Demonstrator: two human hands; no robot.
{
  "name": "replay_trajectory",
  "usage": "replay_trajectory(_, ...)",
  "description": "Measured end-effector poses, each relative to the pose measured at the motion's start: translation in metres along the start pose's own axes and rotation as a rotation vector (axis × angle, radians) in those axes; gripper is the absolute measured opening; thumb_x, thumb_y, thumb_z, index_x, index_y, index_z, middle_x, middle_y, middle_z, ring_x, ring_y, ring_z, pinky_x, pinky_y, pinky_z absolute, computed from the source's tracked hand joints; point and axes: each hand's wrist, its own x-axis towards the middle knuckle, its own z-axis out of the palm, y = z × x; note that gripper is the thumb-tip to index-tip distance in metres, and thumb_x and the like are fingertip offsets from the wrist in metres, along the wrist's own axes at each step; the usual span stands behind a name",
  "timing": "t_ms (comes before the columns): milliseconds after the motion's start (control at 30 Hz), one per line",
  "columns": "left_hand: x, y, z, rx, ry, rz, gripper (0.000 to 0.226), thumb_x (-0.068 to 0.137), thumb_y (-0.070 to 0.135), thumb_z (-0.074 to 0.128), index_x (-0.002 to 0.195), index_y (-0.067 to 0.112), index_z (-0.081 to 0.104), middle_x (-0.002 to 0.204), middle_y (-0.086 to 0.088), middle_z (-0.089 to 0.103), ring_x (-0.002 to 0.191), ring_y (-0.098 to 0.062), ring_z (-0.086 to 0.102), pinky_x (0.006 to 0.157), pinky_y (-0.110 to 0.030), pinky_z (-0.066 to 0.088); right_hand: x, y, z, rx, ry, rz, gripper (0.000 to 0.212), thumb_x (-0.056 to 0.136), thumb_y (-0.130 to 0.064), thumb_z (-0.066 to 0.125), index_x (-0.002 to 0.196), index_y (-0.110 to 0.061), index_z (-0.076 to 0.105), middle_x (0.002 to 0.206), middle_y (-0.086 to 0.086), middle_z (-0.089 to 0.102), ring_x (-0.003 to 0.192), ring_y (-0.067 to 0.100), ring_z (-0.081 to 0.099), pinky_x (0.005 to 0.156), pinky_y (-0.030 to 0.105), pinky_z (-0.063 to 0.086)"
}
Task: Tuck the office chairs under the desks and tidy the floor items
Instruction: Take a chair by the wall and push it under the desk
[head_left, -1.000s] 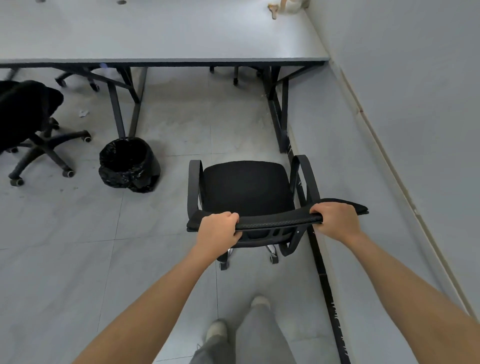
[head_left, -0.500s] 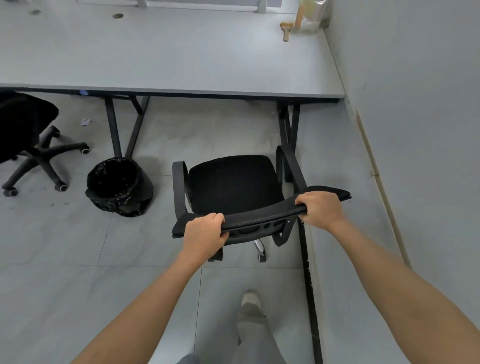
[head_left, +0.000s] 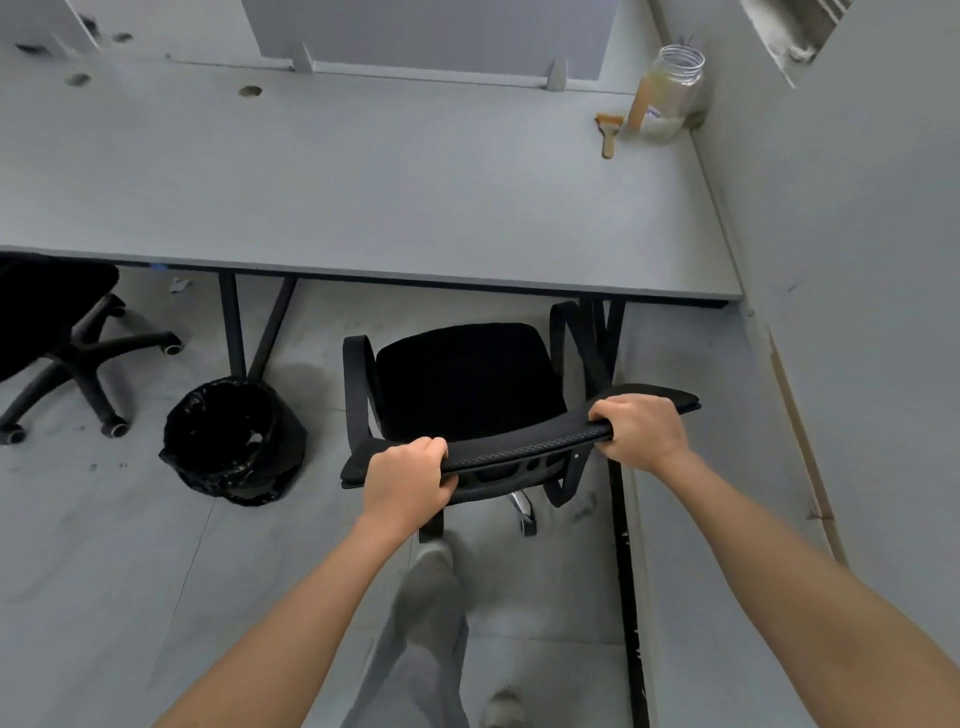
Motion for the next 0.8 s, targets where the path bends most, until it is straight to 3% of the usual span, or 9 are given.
replay_trajectory(233,0.077,-0.049,-0.009,-0.019,0.001,0.029,0.017,0.068,0.028,0.071,0.073,0.016,0.06,0.063,0.003,0.063,0.051,-0.021,0.058,0.041,-0.017,0.019,0.079,-0.003,0.005,-0.004,-0.049,0.058,0.016,0.068,-0.027,0.063,0.082,-0.024,0.07,0.078,-0.006,0.071,0.075,0.02,0.066,0.055,0.024,0.042)
replay_trajectory(367,0.111,-0.066,-0.014,-0.026,0.008,0.009,0.019,0.065,0.026,0.073,0.074,0.015,0.061,0.064,0.003,0.064,0.052,-0.023,0.06,0.046,-0.022,0.031,0.116,-0.001,0.007,0.0,-0.091,0.076,0.021,0.069,-0.025,0.06,0.088,-0.024,0.07,0.083,-0.006,0.071,0.08,0.021,0.065,0.06,0.027,0.046)
replay_trajectory(567,0.149,-0.08,-0.023,-0.059,-0.063,-0.022,0.018,0.079,0.033,0.059,0.088,0.018,0.06,0.081,0.004,0.065,0.072,-0.023,0.062,0.056,-0.027,0.039,0.157,0.003,0.008,0.02,-0.079,0.04,0.015,0.072,-0.027,0.06,0.085,-0.024,0.069,0.078,-0.006,0.07,0.074,0.021,0.064,0.055,0.023,0.036)
replay_trajectory(800,0.177,-0.092,-0.028,-0.038,-0.079,-0.073,0.018,0.079,0.037,0.057,0.091,0.024,0.06,0.086,0.008,0.067,0.076,-0.018,0.062,0.06,-0.027,0.041,0.185,0.005,0.009,0.01,-0.101,0.024,0.018,0.078,-0.031,0.056,0.092,-0.026,0.066,0.086,-0.009,0.069,0.081,0.017,0.063,0.058,0.023,0.034)
